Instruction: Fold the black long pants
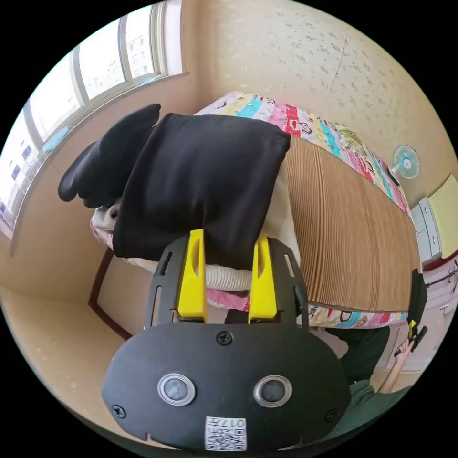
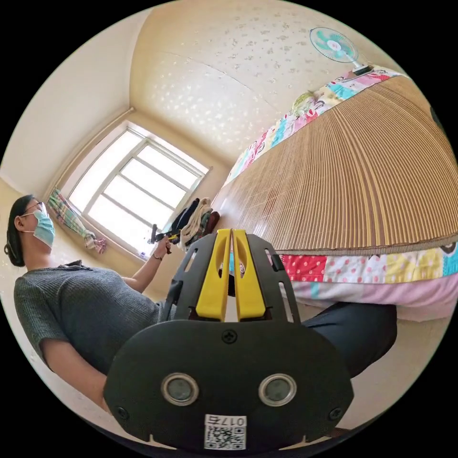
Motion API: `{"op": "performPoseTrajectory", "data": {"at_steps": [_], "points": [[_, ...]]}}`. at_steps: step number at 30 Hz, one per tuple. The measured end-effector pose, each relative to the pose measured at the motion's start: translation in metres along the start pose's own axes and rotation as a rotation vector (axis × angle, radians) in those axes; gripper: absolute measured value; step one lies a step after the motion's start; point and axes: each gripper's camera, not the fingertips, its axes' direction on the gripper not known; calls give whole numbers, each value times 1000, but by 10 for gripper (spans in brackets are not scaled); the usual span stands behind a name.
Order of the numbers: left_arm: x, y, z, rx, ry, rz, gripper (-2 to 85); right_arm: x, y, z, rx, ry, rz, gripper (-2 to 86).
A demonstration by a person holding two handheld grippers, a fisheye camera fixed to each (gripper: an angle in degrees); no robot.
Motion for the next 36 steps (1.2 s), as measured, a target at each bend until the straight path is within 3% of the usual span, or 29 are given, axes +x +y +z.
{"op": "performPoseTrajectory", "data": {"at_steps": [2,5,10,13,16,20,23,25,30,33,36], "points": [[-18,-4,-48,230,301,0,67,-14,25,-9,112,-18,-52,3],[-22,-30,-79,409,721,-42,63,-37,54,-30,254,-49,-154,3],[131,-62,-134,493,636,367,63,-45,48,-50,276,-30,-157,2],[221,-40,-139,512,795,652,64,-65,40,-54,324,-51,-229,3],[296,-2,-105,380,1012,783,65,-69,37,-48,337,-106,-246,3],[382,100,-9,62,1012,929,67,-50,43,-24,276,-122,-156,5],[391,173,61,-175,975,867,68,-37,51,-9,222,-85,-81,9],[379,206,82,-266,1069,826,69,-28,49,0,172,-56,-27,14],[332,226,84,-276,1158,722,69,1,3,51,-104,158,142,81],[293,204,82,-224,1280,603,51,19,-44,89,-175,238,152,120],[269,180,81,-222,1212,586,56,51,-101,120,-158,293,187,148]]}}
